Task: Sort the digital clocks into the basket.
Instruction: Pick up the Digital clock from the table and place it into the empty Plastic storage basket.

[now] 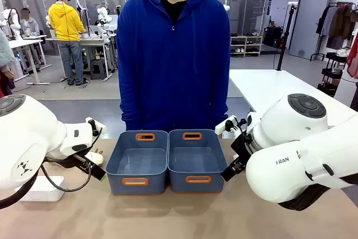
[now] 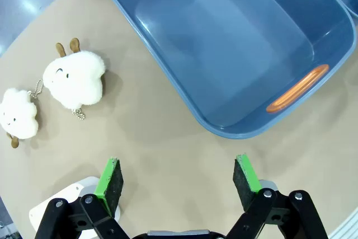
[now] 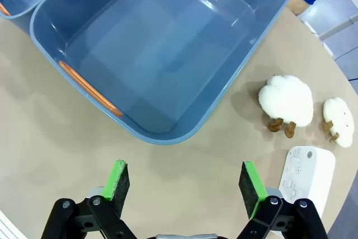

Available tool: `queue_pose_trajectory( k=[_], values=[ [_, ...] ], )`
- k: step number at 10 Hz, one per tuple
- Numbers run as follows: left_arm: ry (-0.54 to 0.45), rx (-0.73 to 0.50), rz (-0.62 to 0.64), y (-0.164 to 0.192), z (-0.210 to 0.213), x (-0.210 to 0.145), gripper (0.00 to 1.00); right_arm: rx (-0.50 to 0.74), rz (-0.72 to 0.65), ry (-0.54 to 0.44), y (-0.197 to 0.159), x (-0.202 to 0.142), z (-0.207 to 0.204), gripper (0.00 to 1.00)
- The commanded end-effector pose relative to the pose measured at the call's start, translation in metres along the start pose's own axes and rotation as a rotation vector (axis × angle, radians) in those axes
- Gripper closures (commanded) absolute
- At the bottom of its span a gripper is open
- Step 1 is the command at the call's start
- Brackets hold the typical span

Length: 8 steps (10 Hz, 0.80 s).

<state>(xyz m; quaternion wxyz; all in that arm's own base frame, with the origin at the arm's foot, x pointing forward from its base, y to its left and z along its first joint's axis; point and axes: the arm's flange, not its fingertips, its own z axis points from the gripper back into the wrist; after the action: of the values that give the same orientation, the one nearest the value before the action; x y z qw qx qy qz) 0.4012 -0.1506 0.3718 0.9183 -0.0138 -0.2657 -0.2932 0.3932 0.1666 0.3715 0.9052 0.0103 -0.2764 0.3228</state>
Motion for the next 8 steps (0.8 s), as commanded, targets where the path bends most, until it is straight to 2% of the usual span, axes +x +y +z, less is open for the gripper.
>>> queue_pose_trajectory(
  k=[1,5,6,8],
  values=[
    [0.0,0.0,0.001,0.0,0.0,0.0,0.0,0.001,-0.002,0.0,0.0,0.0,0.0,0.0],
    [0.0,0.0,0.001,0.0,0.0,0.0,0.0,0.0,0.0,0.0,0.0,0.0,0.0,0.0],
    [0.0,0.0,0.0,0.0,0.0,0.0,0.0,0.016,0.024,0.012,-0.007,0.004,0.016,0.0],
    [-0.017,-0.087,-0.049,0.02,0.04,0.007,0.0,0.102,0.036,0.005,-0.041,0.01,0.054,0.0]
  ],
)
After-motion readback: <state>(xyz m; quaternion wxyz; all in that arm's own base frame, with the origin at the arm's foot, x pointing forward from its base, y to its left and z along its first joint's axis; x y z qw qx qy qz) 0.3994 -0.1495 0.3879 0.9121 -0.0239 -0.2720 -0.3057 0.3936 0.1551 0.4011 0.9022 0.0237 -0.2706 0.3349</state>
